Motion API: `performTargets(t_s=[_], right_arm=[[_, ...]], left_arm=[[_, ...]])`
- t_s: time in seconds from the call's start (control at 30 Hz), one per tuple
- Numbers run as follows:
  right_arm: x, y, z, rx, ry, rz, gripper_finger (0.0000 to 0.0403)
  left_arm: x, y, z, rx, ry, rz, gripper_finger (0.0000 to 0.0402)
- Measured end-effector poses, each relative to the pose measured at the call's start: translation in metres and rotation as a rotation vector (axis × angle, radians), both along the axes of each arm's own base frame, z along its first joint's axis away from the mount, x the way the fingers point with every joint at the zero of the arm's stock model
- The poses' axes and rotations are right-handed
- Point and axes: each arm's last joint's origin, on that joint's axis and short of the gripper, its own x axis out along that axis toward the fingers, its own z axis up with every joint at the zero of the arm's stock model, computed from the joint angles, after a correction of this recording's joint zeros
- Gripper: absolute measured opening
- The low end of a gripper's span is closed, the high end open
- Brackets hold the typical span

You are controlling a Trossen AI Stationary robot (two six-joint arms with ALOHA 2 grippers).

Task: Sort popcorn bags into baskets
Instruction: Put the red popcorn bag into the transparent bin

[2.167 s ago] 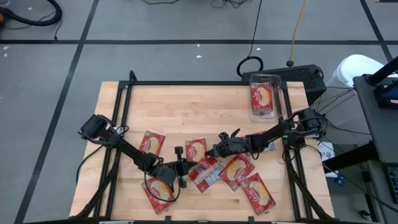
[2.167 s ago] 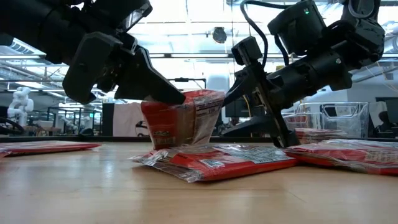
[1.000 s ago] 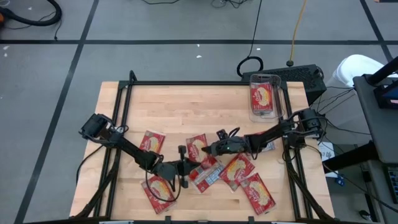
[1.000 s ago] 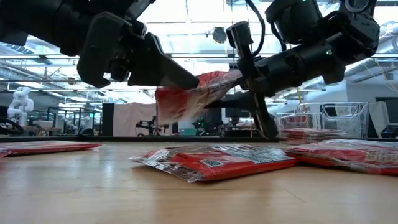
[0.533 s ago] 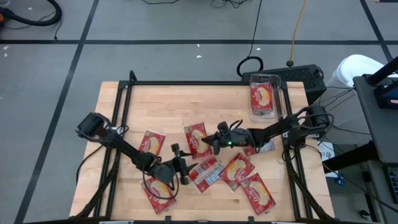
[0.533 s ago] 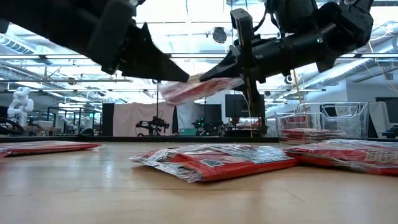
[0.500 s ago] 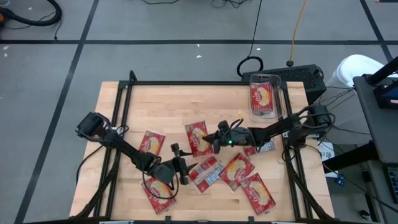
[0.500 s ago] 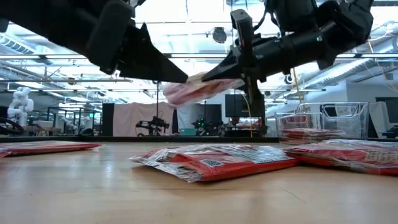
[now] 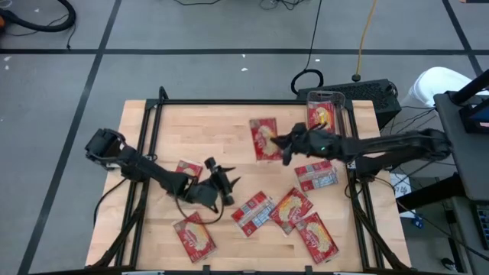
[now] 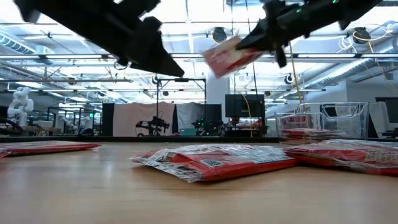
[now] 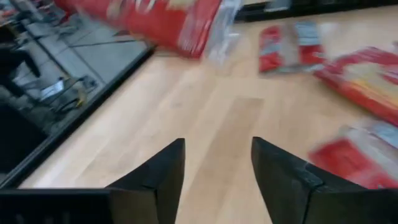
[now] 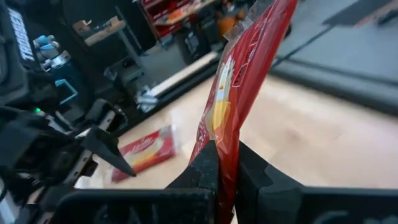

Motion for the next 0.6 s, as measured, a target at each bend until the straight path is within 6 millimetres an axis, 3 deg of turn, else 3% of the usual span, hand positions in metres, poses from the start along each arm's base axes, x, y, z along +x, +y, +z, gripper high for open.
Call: performTargets(t_s=[0.3, 0.6], right_arm=[[-0.052, -0.032, 0.029, -0.092, 0.0, -0.165, 0.0007], [-0.09, -0.056, 0.023, -0.1, 0.181, -0.334, 0.0007]], left_arm=[[0.014, 0.047, -0.002, -0.06, 0.045, 0.008, 0.0144], [0.021, 0.081, -0.001, -0.085, 0.051, 0.011, 0.0132]])
